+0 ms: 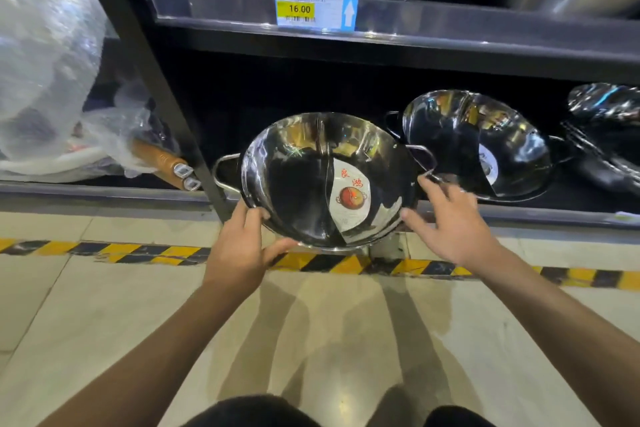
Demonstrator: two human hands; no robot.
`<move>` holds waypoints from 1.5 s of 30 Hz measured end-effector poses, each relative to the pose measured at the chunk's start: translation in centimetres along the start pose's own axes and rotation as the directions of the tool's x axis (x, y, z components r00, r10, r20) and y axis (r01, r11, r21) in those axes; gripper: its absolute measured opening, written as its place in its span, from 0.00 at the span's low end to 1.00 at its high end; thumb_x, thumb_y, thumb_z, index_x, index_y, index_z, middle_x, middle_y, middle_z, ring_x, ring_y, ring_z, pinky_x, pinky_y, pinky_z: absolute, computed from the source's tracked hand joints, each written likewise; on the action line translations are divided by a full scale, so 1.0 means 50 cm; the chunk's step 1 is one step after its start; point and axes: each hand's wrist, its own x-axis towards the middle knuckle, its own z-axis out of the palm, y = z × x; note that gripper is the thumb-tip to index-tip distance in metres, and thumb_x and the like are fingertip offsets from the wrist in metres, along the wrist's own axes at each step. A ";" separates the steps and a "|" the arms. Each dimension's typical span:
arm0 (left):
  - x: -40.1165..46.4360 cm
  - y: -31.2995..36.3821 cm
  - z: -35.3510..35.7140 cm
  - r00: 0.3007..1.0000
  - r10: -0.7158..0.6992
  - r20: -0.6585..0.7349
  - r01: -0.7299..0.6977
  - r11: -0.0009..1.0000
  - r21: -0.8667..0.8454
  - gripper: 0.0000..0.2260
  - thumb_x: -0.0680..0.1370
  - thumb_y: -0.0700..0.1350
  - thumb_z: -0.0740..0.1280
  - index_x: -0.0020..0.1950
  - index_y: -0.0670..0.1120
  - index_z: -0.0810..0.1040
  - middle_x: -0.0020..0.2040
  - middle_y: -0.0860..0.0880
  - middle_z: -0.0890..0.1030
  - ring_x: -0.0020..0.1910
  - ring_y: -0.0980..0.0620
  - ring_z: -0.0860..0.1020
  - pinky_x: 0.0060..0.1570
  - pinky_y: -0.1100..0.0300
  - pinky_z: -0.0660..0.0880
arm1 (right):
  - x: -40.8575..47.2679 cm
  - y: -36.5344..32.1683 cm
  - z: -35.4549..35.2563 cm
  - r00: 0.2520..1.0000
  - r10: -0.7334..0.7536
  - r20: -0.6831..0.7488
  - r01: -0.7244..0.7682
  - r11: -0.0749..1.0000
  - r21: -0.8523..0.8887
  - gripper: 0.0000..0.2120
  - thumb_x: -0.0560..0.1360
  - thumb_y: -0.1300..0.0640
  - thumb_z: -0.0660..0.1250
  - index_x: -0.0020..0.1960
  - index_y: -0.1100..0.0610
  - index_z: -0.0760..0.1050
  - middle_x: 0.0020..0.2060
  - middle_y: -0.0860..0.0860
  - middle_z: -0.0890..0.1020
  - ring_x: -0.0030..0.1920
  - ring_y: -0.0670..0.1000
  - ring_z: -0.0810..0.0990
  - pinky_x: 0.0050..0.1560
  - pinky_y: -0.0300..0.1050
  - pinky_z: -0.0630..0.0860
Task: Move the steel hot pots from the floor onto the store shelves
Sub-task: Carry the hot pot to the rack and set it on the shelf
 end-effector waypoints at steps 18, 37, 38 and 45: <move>0.202 -0.037 -0.020 0.958 -0.226 0.177 0.213 0.973 0.089 0.31 0.80 0.61 0.59 0.76 0.42 0.62 0.74 0.39 0.62 0.69 0.38 0.69 0.64 0.46 0.68 | 0.096 -0.121 0.044 0.998 -0.046 0.046 0.049 0.996 -0.070 0.45 0.78 0.30 0.54 0.82 0.59 0.48 0.79 0.54 0.61 0.76 0.63 0.55 0.71 0.61 0.66; 0.147 0.018 0.144 0.962 -0.028 0.271 -0.145 0.790 0.596 0.31 0.80 0.67 0.44 0.74 0.64 0.25 0.83 0.43 0.42 0.76 0.24 0.43 0.71 0.36 0.55 | 0.119 0.086 0.044 0.962 0.220 0.159 -0.132 0.891 -0.434 0.42 0.80 0.33 0.52 0.81 0.52 0.34 0.79 0.65 0.49 0.78 0.70 0.47 0.76 0.66 0.49; 0.147 0.016 0.145 0.966 -0.027 0.257 -0.141 0.778 0.613 0.32 0.80 0.67 0.44 0.73 0.64 0.24 0.83 0.43 0.43 0.76 0.24 0.44 0.71 0.36 0.55 | 0.119 0.099 0.043 0.964 0.209 0.166 -0.121 0.896 -0.426 0.42 0.80 0.33 0.52 0.81 0.51 0.33 0.79 0.65 0.50 0.78 0.71 0.46 0.76 0.66 0.47; 0.144 0.018 0.147 0.974 -0.017 0.224 -0.140 0.735 0.664 0.34 0.79 0.67 0.46 0.76 0.61 0.28 0.82 0.40 0.48 0.75 0.23 0.48 0.70 0.37 0.58 | 0.090 0.194 -0.018 0.949 0.274 0.154 -0.228 0.938 -0.262 0.43 0.76 0.34 0.63 0.81 0.46 0.45 0.77 0.57 0.59 0.76 0.72 0.49 0.75 0.67 0.54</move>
